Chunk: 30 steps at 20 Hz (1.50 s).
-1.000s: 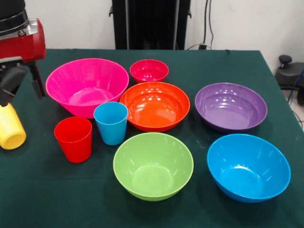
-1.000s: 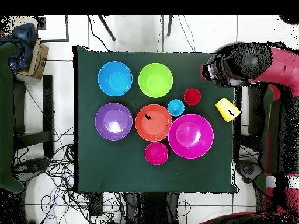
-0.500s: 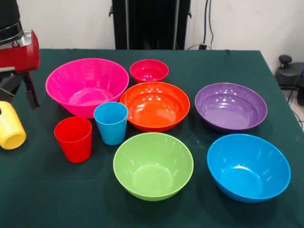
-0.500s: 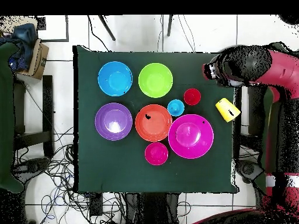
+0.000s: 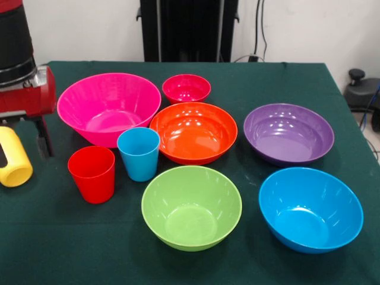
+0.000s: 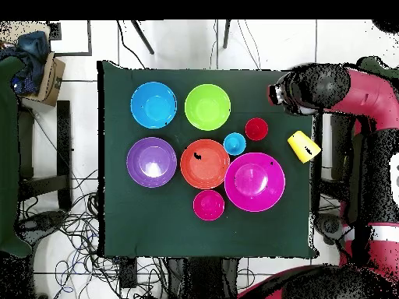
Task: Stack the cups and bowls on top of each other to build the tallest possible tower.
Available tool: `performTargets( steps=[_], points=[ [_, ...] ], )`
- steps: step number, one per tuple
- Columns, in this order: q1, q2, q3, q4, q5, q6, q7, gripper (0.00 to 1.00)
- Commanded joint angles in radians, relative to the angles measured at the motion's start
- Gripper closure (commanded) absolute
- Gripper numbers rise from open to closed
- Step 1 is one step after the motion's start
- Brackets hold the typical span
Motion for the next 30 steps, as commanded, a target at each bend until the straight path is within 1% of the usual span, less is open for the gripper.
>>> performTargets(
  steps=[1,2,6,9,14,18,20,24,25,28,30],
  points=[
    [0.070,0.090,-0.071,-0.059,-0.040,-0.067,0.114,0.00],
    [0.077,0.095,-0.079,-0.058,-0.042,-0.066,0.122,0.00],
    [0.087,0.080,-0.084,-0.029,-0.016,-0.065,0.134,0.00],
    [0.107,0.089,-0.098,-0.051,-0.014,-0.045,0.148,0.00],
    [0.124,0.087,-0.113,-0.055,0.004,-0.038,0.153,0.00],
    [0.132,0.063,-0.122,-0.046,0.027,-0.010,0.159,0.00],
    [0.134,0.066,-0.129,-0.055,0.031,0.015,0.150,0.00],
    [0.139,0.062,-0.142,-0.049,0.040,0.012,0.147,0.00],
    [0.141,0.056,-0.146,-0.044,0.045,0.019,0.149,0.00],
    [0.148,-0.001,-0.163,0.014,0.081,0.054,0.162,0.00],
    [0.152,-0.024,-0.171,0.037,0.099,0.060,0.166,0.00]
  ],
)
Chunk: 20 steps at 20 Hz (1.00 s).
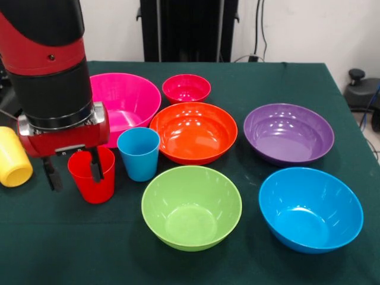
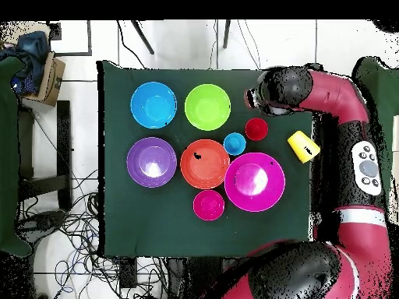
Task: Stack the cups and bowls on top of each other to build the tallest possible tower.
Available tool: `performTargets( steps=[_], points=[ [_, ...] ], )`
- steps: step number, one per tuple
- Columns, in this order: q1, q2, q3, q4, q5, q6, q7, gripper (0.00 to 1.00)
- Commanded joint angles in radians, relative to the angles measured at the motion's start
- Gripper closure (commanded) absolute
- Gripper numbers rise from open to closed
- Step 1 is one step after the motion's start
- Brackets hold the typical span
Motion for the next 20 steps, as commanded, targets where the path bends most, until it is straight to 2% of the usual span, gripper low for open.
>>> performTargets(
  steps=[1,10,20],
  points=[
    [0.047,-0.093,-0.072,0.060,0.044,0.091,0.165,0.00],
    [0.066,-0.068,-0.105,0.029,0.066,0.076,0.147,0.00],
    [0.099,-0.084,-0.141,0.057,0.104,0.069,0.160,0.00]
  ],
)
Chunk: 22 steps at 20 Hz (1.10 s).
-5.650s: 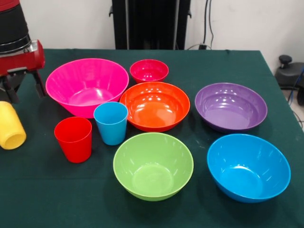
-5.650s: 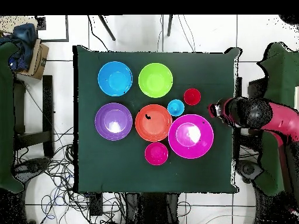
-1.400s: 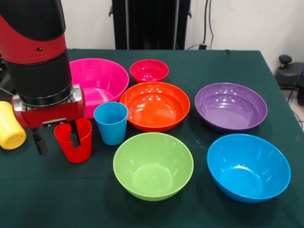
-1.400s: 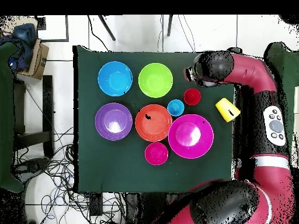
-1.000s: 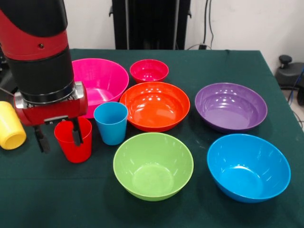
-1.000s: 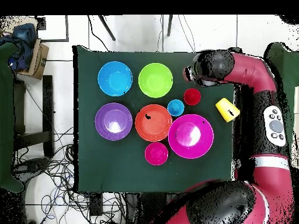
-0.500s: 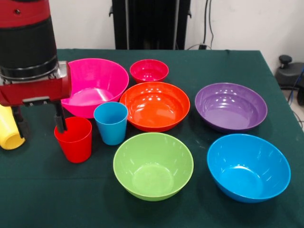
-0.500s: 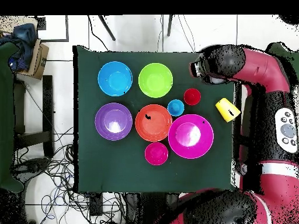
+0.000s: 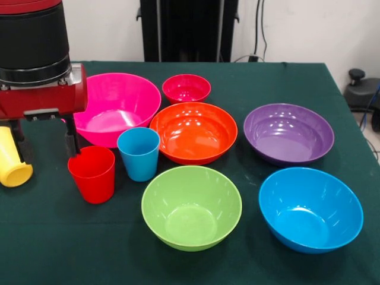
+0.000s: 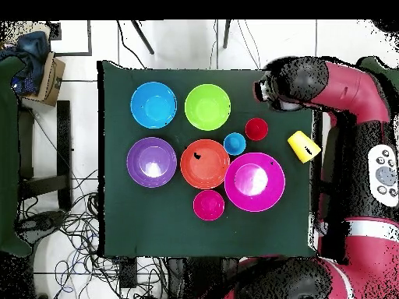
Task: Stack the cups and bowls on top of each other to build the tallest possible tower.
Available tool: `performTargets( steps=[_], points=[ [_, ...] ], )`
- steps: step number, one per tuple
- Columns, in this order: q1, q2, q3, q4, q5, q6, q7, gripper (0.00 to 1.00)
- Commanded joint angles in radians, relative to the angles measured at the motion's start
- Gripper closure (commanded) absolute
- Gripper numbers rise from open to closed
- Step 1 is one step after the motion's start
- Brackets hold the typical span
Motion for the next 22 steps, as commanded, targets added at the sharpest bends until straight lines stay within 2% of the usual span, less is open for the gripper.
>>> performTargets(
  steps=[1,8,22],
  points=[
    [0.063,0.008,-0.050,0.056,0.017,0.065,0.162,0.00],
    [0.091,0.045,-0.085,0.035,0.017,0.018,0.168,0.00],
    [0.102,0.105,-0.126,0.025,-0.006,-0.090,0.149,0.00]
  ],
)
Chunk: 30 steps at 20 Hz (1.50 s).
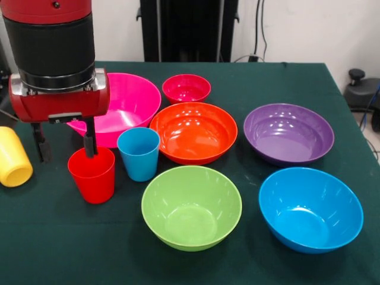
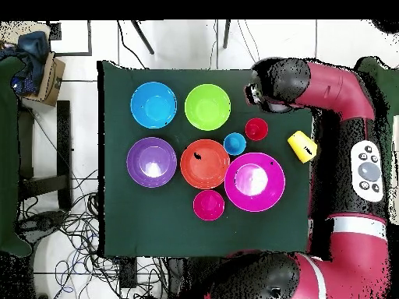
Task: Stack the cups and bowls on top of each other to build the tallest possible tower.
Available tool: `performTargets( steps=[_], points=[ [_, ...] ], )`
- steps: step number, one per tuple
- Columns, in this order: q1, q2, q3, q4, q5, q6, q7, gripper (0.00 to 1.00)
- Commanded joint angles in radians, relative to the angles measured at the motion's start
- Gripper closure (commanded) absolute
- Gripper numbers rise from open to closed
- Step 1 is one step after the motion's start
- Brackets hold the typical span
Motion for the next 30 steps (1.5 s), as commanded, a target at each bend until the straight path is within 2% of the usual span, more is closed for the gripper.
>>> performTargets(
  steps=[1,9,21,25,30],
  points=[
    [0.032,0.098,-0.038,0.023,-0.030,-0.082,0.149,0.00],
    [0.038,0.135,-0.060,0.001,-0.036,-0.129,0.136,0.00],
    [0.038,0.236,-0.087,-0.088,-0.048,-0.223,0.093,0.00],
    [0.035,0.216,-0.089,-0.069,-0.028,-0.208,0.079,0.00],
    [0.034,0.149,-0.083,-0.019,0.014,-0.145,0.078,0.00]
  ],
)
